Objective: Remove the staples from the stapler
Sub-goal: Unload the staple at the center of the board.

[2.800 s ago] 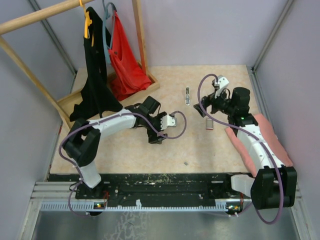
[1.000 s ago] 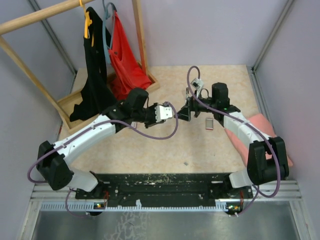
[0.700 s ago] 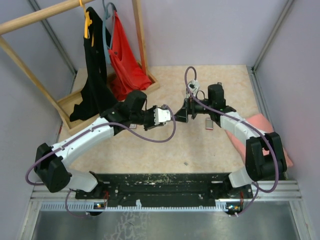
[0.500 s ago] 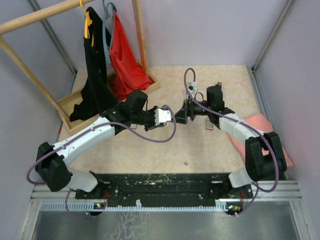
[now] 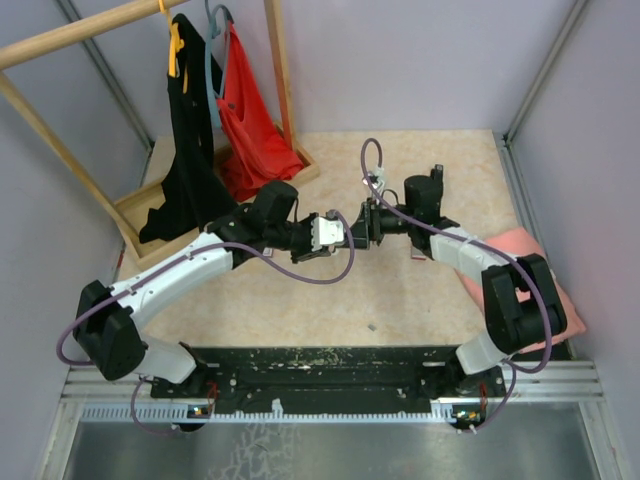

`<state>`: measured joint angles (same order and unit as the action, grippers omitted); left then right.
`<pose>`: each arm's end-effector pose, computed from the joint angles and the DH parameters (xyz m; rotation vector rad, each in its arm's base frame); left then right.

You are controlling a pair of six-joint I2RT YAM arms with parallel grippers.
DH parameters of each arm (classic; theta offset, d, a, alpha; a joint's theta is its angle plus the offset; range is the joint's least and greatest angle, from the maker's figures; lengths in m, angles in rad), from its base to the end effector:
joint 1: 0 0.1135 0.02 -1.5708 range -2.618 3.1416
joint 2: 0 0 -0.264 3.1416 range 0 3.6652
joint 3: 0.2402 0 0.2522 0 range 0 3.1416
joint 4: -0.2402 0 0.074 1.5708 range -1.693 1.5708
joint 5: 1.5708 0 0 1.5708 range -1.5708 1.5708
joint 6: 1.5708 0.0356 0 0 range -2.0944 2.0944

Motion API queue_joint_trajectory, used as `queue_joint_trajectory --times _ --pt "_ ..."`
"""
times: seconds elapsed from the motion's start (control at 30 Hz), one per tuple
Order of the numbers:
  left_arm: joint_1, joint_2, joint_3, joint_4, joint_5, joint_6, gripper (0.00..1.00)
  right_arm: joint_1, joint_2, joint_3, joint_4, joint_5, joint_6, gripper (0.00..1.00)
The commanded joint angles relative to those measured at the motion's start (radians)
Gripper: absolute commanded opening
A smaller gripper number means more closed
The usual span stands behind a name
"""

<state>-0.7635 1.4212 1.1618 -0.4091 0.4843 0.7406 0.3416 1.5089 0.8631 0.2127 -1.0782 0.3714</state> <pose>0.2165 -0.2302 0.3043 1.6868 1.4197 -0.5528 0.2890 0.1360 0.2394 -0.7117 1.9472 1.5176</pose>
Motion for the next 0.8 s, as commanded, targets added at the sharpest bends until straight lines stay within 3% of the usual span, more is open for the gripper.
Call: queue_joint_trajectory --times 0.0,0.3,0.57,0.77 --pt "-0.002 -0.007 0.029 0.01 0.027 -0.006 0.0 0.015 0.016 0.008 0.044 -0.034 0.014 0.55" --pt "0.0 -0.011 0.025 0.016 0.03 -0.007 0.0 0.018 0.028 0.008 0.03 -0.04 -0.001 0.52" --pt "0.003 -0.015 0.029 0.015 0.037 -0.012 0.0 0.02 0.059 0.036 -0.048 -0.031 -0.065 0.4" --pt "0.004 -0.019 0.026 0.019 0.041 -0.012 0.0 0.022 0.061 0.041 -0.047 -0.045 -0.052 0.4"
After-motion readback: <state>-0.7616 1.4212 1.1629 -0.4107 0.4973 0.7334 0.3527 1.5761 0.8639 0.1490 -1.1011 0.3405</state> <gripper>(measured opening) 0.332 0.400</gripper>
